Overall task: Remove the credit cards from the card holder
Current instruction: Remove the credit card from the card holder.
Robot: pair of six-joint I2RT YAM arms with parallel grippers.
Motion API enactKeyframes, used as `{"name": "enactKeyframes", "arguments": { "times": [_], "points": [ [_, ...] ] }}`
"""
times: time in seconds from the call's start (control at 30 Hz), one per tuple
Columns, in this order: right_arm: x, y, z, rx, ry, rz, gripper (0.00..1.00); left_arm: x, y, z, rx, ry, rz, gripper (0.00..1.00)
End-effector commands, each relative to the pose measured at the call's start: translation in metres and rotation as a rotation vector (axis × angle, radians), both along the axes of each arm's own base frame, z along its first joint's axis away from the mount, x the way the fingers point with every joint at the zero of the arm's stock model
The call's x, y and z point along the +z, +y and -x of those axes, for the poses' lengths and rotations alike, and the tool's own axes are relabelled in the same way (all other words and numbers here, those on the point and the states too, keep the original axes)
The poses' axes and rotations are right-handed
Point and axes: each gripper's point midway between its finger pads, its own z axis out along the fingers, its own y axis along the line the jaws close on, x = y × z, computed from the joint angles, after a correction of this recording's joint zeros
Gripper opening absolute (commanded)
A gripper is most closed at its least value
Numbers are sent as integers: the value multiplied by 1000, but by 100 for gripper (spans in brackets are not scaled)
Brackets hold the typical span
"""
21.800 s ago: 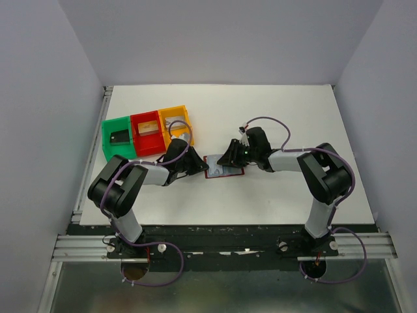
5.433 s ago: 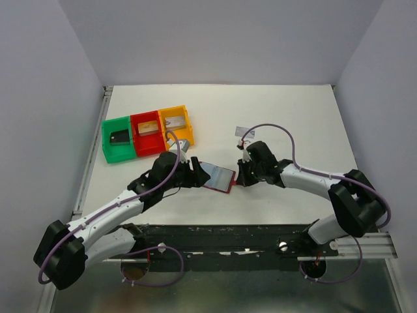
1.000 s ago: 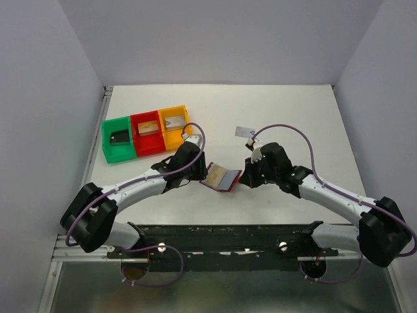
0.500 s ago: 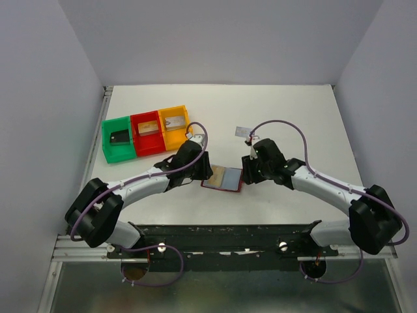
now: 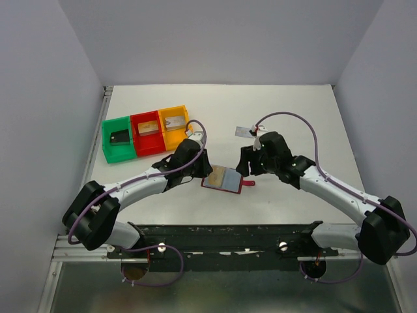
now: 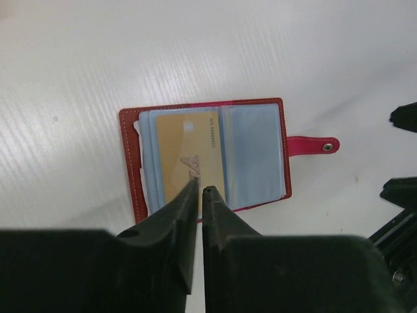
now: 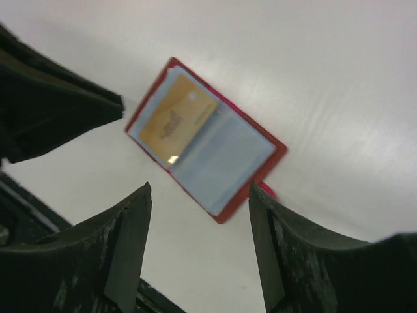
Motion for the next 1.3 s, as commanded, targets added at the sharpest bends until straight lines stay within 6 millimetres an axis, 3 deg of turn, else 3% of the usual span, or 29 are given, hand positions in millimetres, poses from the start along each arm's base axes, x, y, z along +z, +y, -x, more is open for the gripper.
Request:
{"name": "enactKeyframes", "arguments": {
  "times": [0.0,0.13,0.2,0.5,0.7,1.27],
  "points": [
    [14,62,11,178,61,-299,65,19,-5,-16,-14,-65,59,3],
    [-10,68,-1,75,177,-300,35,3,4,-24,26,-7,52,0],
    [-19,72,-8,42,179,-319,32,-4,7,-25,42,15,42,0],
    [-58,80,-15,-15,275,-324,49,-35,6,-17,52,87,18,0],
    [-79,79,-14,-38,315,-301,50,-40,5,-12,44,96,7,0],
    [-102,72,-15,-67,373,-288,50,-59,6,-5,38,132,-46,0]
  ]
}}
